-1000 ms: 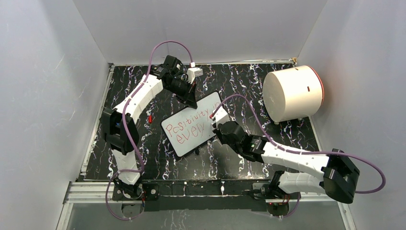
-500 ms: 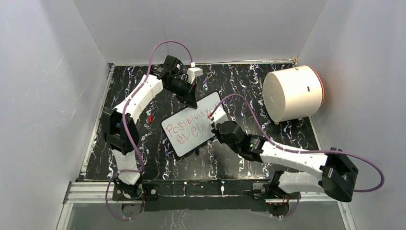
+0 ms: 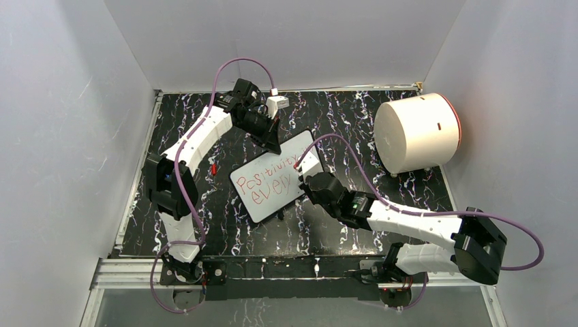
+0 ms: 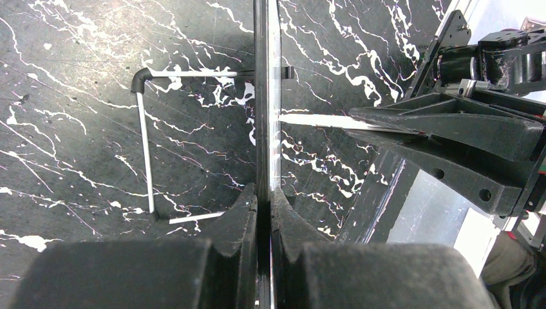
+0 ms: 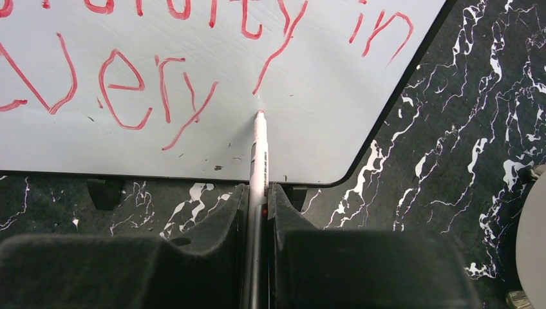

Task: Write a sentence on the whiteboard

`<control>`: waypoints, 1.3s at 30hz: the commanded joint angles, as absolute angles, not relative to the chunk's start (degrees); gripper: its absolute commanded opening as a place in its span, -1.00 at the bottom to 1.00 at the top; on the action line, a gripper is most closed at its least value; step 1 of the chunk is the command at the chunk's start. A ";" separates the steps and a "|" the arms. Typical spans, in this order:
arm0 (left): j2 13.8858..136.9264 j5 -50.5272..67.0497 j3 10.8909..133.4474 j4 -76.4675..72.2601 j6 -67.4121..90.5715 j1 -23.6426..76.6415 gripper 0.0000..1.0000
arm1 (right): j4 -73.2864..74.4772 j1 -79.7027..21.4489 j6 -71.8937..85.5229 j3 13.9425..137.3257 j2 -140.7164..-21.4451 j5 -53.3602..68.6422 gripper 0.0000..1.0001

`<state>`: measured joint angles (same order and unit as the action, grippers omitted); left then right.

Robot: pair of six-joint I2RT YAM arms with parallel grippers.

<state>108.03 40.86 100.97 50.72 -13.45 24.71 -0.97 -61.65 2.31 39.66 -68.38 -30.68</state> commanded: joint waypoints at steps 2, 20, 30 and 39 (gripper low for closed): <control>110.40 37.69 99.51 54.89 -16.24 27.16 -1.00 | -4.27 -61.85 1.51 42.28 -68.46 -31.86 -1.00; 110.52 37.66 99.62 55.21 -16.44 27.42 -1.00 | -6.28 -61.91 0.80 42.71 -68.01 -30.09 -1.00; 110.26 37.37 99.68 55.20 -16.35 27.42 -1.00 | -5.46 -61.92 0.70 43.12 -68.31 -29.21 -1.00; 110.29 37.00 99.76 55.13 -16.26 27.42 -1.00 | -3.55 -61.92 0.53 43.54 -68.60 -27.81 -1.00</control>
